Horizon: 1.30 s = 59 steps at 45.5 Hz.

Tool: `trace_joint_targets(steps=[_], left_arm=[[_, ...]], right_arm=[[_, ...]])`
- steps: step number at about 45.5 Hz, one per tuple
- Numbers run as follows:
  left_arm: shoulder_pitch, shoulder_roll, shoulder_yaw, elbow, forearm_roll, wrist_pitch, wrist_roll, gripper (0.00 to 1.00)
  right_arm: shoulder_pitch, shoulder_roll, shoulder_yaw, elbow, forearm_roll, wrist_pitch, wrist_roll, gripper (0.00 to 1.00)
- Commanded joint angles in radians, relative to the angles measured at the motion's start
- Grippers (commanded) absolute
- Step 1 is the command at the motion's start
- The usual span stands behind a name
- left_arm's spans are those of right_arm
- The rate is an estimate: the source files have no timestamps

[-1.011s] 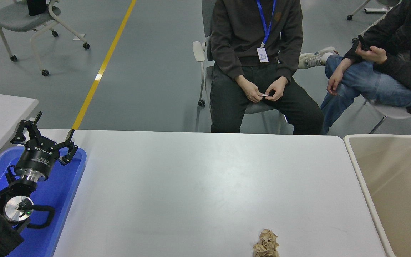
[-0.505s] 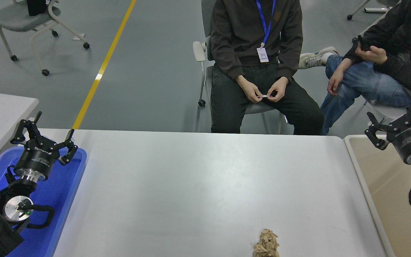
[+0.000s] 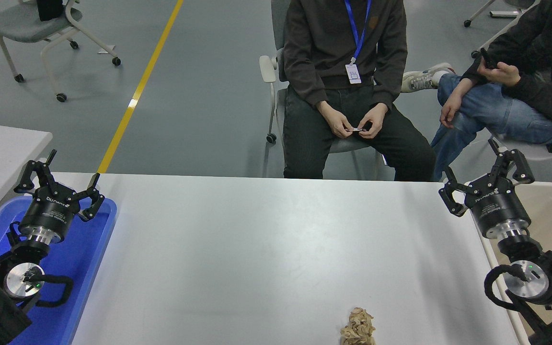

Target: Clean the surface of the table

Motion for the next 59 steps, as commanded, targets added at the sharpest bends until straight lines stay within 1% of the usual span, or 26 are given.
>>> trace_joint_targets(steps=[1,27,38,43,49,54,59], left_arm=[[0.000,0.000,0.000,0.000,0.000,0.000,0.000,1.00],[0.000,0.000,0.000,0.000,0.000,-0.001,0.000,1.00],[0.000,0.000,0.000,0.000,0.000,0.000,0.000,1.00],[0.000,0.000,0.000,0.000,0.000,0.000,0.000,1.00],[0.000,0.000,0.000,0.000,0.000,-0.001,0.000,1.00],[0.000,0.000,0.000,0.000,0.002,-0.001,0.000,1.00],[0.000,-0.001,0.000,0.000,0.002,-0.001,0.000,1.00]], right_arm=[[0.028,0.052,0.011,-0.056,-0.152,-0.051,0.007,1.00],[0.035,0.056,-0.009,-0.071,-0.156,-0.050,0.007,1.00],[0.034,0.056,-0.026,-0.045,-0.153,-0.094,-0.014,1.00],[0.022,0.039,-0.059,0.045,-0.153,-0.148,-0.068,1.00],[0.005,-0.010,-0.108,0.162,-0.153,-0.208,-0.169,1.00],[0.008,-0.112,-0.217,0.209,-0.153,-0.220,-0.262,1.00],[0.026,-0.230,-0.302,0.288,-0.153,-0.219,-0.299,1.00]])
